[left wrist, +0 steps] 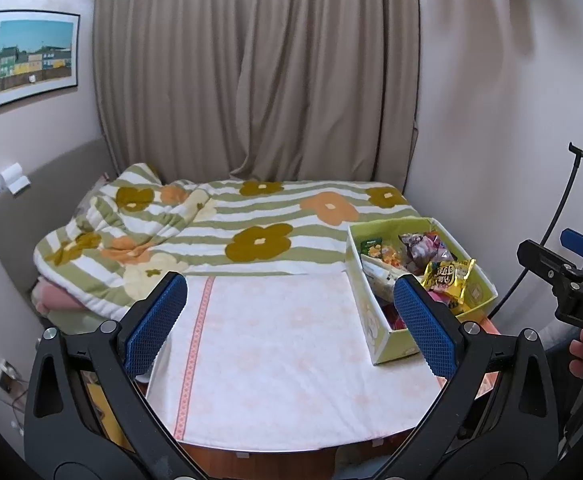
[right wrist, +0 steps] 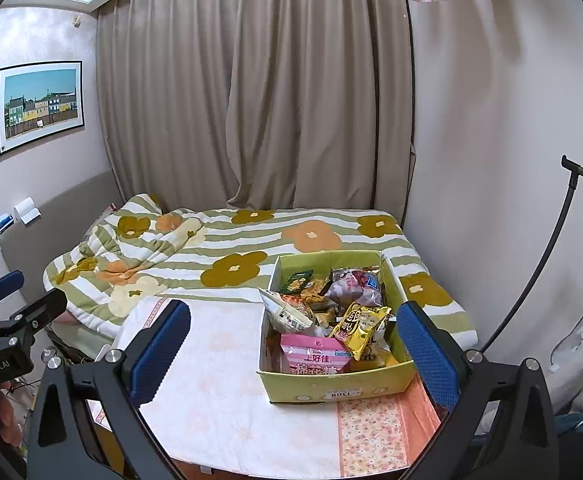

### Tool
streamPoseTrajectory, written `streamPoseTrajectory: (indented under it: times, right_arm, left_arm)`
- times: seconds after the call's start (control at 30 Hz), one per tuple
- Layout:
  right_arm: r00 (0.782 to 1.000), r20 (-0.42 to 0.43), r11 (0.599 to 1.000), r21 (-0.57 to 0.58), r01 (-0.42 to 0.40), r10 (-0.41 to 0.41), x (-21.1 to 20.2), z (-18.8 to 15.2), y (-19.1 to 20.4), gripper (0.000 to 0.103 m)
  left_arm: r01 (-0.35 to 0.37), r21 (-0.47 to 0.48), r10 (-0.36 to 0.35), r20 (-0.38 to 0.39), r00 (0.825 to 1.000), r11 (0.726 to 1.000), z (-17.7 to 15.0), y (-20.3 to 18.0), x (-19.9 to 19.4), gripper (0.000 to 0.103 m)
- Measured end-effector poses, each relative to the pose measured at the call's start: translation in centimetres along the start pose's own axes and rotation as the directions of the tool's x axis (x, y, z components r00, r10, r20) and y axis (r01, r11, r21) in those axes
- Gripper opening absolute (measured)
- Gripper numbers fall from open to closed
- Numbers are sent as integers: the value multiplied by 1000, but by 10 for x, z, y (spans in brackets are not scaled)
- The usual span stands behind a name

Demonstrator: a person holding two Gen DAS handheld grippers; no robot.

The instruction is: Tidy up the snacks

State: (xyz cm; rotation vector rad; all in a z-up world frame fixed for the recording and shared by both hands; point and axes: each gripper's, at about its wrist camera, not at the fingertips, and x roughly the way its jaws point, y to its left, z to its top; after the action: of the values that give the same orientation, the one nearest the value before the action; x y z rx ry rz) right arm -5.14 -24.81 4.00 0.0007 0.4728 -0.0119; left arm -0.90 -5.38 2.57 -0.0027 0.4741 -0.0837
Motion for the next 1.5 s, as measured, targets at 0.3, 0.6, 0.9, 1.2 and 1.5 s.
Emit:
streamPoseTrajectory:
  times: [0.3, 0.6, 0.9, 1.2, 1.5]
  right_arm:
    - [1000, -1, 1000, 10, 5, -5, 3, 1, -2, 103]
    - [1000, 1, 1000, 8, 8, -8, 3, 2, -1, 103]
    - [1000, 3, 1000, 8, 13, -13, 5, 2, -1, 103]
    - [1000, 2, 1000, 11, 14, -14, 7, 3, -1, 103]
    - [1000, -2, 1000, 19, 24, -24, 10, 4, 3, 103]
  left_arm:
    - [-1, 6, 1, 1, 1000, 1000, -1, -3, 1, 103]
    - [-5, 7, 5, 7, 1000, 1000, 0, -1, 0, 103]
    - [-6, 8, 6, 5, 1000, 1000, 1, 3, 0, 103]
    - [-16, 25, 16, 13, 1000, 1000, 2, 11, 4, 103]
    - [-2, 37, 1, 20, 1000, 999, -4, 14, 8, 103]
